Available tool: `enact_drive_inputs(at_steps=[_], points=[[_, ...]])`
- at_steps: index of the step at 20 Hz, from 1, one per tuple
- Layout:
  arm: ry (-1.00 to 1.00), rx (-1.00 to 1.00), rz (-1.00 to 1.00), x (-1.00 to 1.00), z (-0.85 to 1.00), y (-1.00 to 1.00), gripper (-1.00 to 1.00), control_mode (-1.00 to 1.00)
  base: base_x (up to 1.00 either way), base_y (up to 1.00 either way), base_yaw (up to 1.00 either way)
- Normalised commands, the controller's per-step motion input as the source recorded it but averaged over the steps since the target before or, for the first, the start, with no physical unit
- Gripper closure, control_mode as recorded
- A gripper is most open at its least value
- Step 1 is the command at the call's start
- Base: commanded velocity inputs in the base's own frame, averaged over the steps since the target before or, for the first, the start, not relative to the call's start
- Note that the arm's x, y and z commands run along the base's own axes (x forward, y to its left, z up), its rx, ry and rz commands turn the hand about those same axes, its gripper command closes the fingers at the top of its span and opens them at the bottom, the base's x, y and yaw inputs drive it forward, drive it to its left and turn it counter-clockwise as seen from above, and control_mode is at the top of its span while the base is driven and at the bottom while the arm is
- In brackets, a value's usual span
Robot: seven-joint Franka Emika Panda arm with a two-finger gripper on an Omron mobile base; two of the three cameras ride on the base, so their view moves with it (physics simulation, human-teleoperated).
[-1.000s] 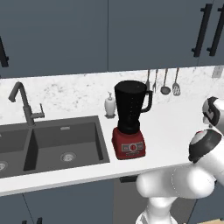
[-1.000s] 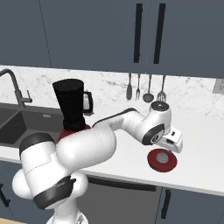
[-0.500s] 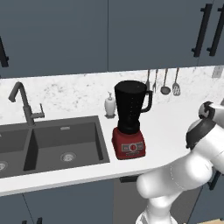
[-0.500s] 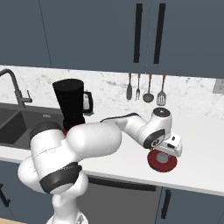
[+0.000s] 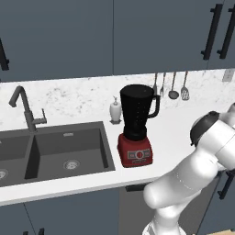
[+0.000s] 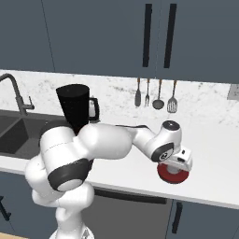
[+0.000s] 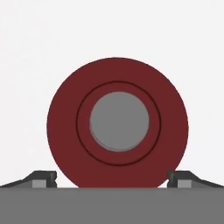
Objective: Close the lid blender by securely placing the lid on top.
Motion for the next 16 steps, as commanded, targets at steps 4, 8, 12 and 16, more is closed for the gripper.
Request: enact_drive_inputs(at_steps=[4,8,12,16], points=[[0.00,0.00,0.04,0.09,-0.22,-0.01,-1.00,-1.00,0.00,0.00,0.00],[0.00,0.01,0.04,0.10,-0.13,-0.07,-1.00,-1.00,0.00,0.00,0.00],[0.00,0.03,0.03,0.06,-0.05,-0.15,-1.00,-1.00,0.00,0.00,0.00],[0.00,0.04,0.03,0.01,-0.06,-0.21,-1.00,-1.00,0.00,0.00,0.00]])
